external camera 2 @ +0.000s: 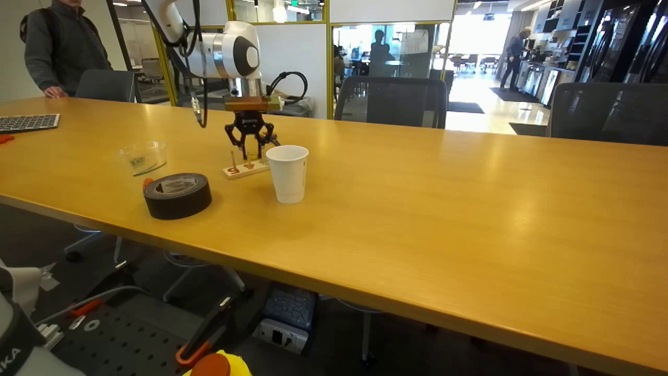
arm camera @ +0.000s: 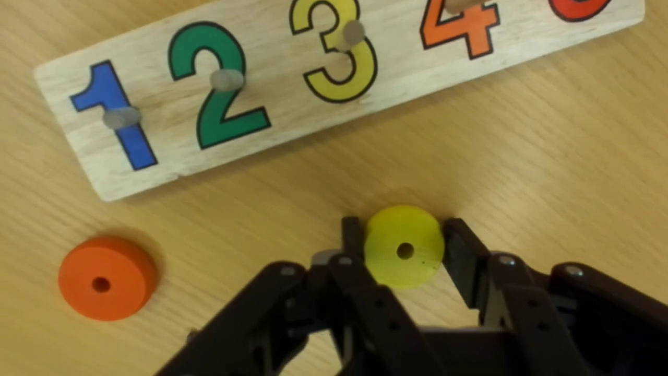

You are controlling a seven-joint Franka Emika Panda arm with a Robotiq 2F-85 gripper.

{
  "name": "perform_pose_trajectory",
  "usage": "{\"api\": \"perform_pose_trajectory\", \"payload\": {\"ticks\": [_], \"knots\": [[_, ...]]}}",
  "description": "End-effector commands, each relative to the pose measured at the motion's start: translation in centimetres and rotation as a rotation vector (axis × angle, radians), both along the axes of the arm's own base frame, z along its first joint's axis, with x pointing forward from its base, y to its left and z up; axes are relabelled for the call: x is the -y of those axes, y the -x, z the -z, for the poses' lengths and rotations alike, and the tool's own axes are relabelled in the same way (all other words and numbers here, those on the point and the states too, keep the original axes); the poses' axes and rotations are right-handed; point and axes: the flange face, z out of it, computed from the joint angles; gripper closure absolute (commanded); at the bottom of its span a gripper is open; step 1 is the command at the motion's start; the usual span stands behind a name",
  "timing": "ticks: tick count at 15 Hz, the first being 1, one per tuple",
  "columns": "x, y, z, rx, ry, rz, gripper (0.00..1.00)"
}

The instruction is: Pick up the orange tokens from the table and put them in the colourless cup. Pick up the yellow tokens from the table and put them in the white cup.

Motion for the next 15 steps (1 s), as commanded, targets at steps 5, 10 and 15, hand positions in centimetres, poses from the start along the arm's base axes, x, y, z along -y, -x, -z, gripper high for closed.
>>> {"api": "perform_pose_trajectory", "payload": {"ticks": [5, 10, 15], "knots": [[1.1, 0.1, -4.8, 0.03, 0.009, 0.12, 0.78], [4.7, 2.0, -12.1, 0.115, 0.031, 0.277, 0.78], [11.0, 5.4, -16.7, 0.135, 0.068, 0.489, 0.78]]}}
